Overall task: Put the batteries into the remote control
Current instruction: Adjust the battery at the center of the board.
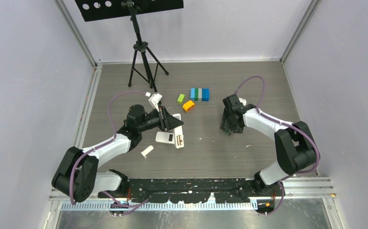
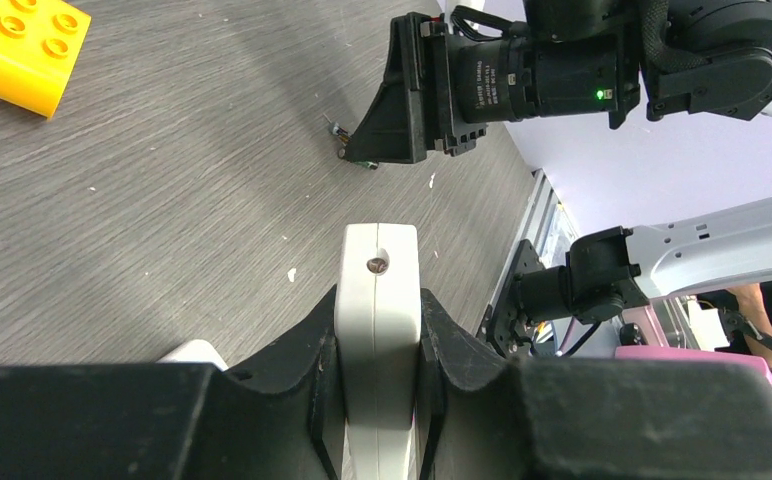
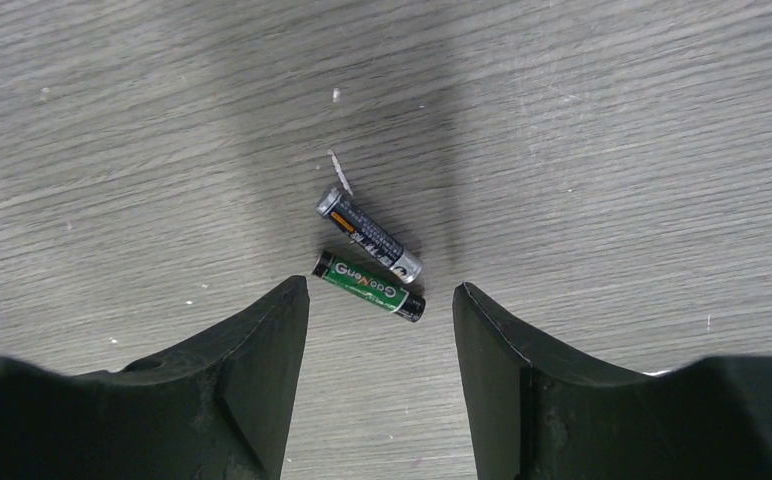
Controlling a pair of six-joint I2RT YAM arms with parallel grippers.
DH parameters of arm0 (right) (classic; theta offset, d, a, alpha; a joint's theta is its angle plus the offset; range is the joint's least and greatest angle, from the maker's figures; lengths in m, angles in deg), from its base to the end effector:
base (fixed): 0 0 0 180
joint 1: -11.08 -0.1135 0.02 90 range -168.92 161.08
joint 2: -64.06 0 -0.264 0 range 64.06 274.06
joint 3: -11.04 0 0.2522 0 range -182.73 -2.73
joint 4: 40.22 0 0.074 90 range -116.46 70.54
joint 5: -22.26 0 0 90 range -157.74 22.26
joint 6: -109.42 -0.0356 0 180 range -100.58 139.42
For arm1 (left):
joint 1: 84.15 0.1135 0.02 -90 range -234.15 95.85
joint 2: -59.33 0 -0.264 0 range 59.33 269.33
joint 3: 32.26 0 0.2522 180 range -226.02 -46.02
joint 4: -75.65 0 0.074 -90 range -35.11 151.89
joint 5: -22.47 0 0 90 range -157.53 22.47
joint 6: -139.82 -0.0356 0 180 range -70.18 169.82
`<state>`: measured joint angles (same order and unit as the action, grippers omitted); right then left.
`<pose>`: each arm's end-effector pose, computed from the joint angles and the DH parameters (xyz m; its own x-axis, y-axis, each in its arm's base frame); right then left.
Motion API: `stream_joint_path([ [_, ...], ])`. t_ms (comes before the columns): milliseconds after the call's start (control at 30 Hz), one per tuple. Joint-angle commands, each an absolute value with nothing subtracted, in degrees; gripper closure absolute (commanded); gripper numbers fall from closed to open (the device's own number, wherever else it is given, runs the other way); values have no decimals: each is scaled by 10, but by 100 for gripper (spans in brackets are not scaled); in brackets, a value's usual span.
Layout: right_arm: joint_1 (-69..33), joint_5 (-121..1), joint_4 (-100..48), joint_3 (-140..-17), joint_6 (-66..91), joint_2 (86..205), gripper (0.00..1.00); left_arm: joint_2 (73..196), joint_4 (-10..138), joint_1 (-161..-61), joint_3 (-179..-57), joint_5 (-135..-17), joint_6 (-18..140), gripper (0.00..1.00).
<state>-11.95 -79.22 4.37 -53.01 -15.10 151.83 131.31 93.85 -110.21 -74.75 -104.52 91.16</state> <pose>0.2613 0.1034 0.1747 -0.8835 0.2279 -0.4093 0.2245 0.9728 0.0571 0.2226 -0.1327 0.2203 -0.7139 -0.2382 -0.6585 0.5452 0.4009 -0.7362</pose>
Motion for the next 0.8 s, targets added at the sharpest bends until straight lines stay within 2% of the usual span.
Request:
stream_joint_path([
  [0,-116,-796,30,-552,-164,1536,39,1316,963,-1101,-769,-1058,906,100],
  [233,-116,-808,39,-556,-187,1555,32,1308,952,-1101,-766,-1047,900,100],
  [433,-116,-816,37,-555,-204,1563,32,1312,948,-1101,-769,-1044,895,100],
  [767,-116,-774,17,-557,-196,1570,55,1312,930,-1101,-772,-1040,886,100],
])
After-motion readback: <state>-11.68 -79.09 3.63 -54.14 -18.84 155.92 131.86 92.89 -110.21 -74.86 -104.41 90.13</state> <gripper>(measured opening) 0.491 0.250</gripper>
